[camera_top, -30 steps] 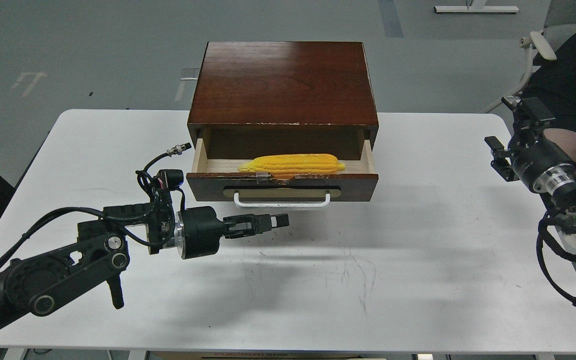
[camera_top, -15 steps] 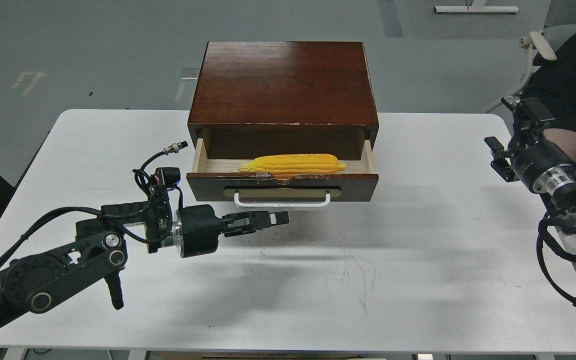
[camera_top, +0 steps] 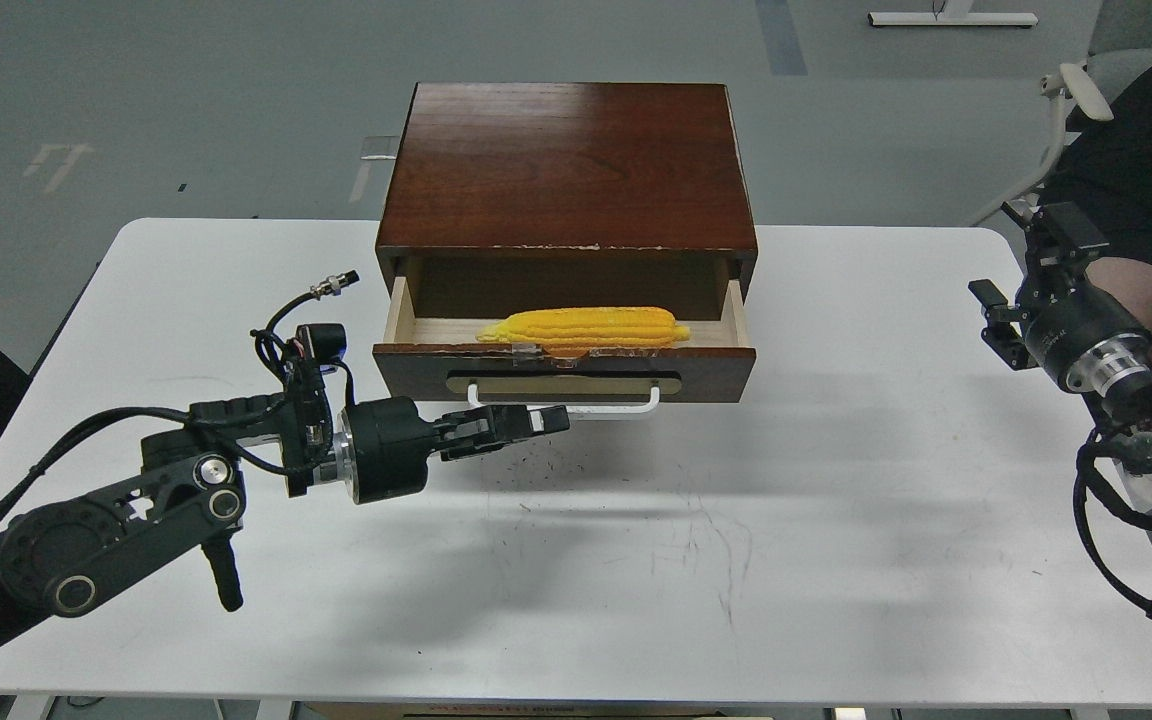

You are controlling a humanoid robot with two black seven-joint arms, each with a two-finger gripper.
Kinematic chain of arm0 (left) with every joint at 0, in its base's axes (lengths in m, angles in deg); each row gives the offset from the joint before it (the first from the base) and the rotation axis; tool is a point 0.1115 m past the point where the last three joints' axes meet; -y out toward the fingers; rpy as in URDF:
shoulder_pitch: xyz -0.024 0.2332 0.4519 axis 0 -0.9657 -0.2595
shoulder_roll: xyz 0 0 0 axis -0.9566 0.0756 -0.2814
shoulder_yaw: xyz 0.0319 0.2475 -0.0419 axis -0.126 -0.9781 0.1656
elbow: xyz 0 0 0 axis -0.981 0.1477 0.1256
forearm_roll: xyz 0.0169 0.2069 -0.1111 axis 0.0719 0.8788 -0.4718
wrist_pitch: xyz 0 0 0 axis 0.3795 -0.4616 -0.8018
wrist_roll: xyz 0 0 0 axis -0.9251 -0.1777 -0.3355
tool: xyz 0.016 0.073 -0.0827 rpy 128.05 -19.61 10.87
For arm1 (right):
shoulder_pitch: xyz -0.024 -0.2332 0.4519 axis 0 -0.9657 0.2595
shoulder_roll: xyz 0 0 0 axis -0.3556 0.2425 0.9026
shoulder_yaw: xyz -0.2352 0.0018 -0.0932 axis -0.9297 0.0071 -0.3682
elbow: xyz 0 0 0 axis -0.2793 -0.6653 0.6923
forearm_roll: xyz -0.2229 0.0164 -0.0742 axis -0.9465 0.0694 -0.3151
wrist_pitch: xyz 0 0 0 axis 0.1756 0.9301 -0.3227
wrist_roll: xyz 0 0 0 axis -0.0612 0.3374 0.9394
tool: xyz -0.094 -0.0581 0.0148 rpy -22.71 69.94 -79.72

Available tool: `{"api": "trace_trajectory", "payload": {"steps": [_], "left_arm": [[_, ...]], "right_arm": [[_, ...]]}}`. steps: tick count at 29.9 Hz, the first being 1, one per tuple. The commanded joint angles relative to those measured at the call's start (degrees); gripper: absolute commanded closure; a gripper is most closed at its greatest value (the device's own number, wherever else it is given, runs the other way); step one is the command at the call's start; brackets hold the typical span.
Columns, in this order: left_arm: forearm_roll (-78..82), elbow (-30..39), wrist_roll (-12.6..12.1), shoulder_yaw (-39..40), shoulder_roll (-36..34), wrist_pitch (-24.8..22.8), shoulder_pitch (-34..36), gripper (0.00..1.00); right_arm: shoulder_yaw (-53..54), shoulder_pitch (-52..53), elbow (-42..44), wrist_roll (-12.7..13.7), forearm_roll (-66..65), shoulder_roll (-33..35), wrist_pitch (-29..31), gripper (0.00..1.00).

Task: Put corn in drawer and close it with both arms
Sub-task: 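Push the drawer front with the left gripper into the box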

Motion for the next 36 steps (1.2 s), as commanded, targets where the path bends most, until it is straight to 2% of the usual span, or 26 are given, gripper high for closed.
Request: {"api": "trace_trajectory", "payload": {"steps": [1, 16, 27, 36], "left_arm": [[0.05, 0.01, 0.07, -0.1, -0.02, 0.01, 0.0, 1.0], [-0.04, 0.19, 0.24, -0.01, -0.28, -3.24, 0.0, 1.0], [0.14, -0.42, 0.33, 0.17, -0.02, -2.53, 0.62, 1.0], [0.05, -3.5, 0.5, 0.52, 0.07, -1.74, 0.88, 1.0]], "right_arm": [[0.0, 0.0, 0.0, 0.0, 0.0, 0.0, 0.05, 0.0], [0.0, -0.18, 0.0, 0.0, 0.0, 0.0, -0.04, 0.0], [0.0, -0.27, 0.0, 0.0, 0.0, 0.0, 0.05, 0.0], [0.0, -0.53, 0.0, 0.0, 0.0, 0.0, -0.04, 0.0]]}}
